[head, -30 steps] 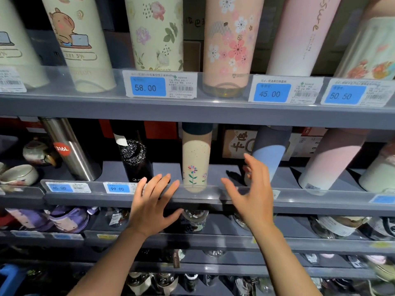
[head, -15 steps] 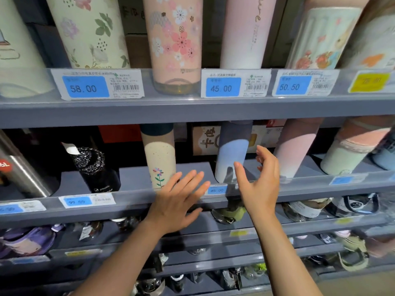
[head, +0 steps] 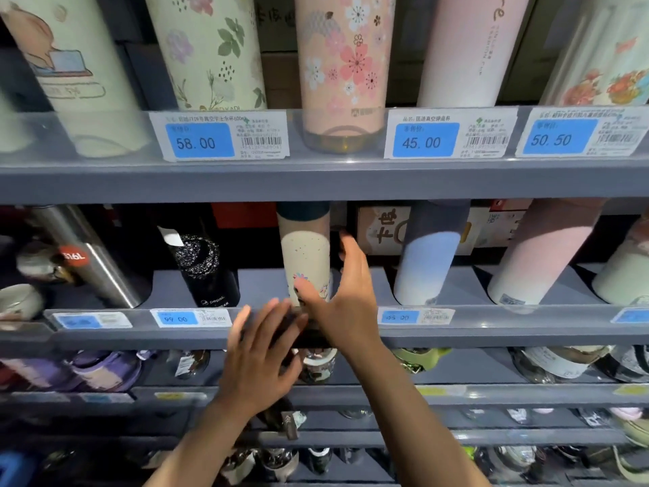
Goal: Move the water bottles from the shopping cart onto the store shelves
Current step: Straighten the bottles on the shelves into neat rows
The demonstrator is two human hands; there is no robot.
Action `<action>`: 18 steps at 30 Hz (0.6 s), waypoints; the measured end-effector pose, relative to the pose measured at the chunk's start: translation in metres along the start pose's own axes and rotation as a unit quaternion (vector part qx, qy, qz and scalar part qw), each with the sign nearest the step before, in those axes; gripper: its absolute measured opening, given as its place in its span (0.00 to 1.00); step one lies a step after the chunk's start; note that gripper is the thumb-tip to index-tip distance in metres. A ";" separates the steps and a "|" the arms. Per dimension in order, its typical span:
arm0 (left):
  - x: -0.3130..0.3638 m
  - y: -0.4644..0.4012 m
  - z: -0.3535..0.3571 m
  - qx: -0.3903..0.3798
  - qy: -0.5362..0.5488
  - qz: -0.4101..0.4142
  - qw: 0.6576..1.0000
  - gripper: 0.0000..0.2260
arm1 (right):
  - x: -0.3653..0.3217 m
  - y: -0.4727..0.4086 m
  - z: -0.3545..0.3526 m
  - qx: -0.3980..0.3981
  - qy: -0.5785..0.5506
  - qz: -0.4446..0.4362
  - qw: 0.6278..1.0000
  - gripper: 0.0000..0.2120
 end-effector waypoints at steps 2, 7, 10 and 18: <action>-0.024 0.003 -0.006 -0.023 -0.021 -0.041 0.999 0.25 | 0.008 -0.005 0.014 -0.054 -0.035 0.071 0.995 0.37; -0.042 0.006 -0.005 -0.083 -0.041 -0.031 0.995 0.29 | 0.014 -0.009 0.023 -0.041 -0.045 0.113 0.992 0.35; -0.043 0.009 0.000 -0.090 -0.039 -0.042 0.994 0.30 | 0.012 -0.007 0.029 -0.011 0.014 0.100 0.995 0.34; -0.042 0.009 0.000 -0.065 -0.031 -0.038 0.997 0.28 | 0.002 -0.003 0.030 0.056 0.127 0.032 0.990 0.41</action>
Point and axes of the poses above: each hand's wrist, its own y-axis away from the middle knuckle, its own z-axis out of the palm, x = y × z, the point moved 7 cm from there along -y, towards the middle knuckle, and after that the axes turned 7 degrees about -z, right-handed, at the moved point
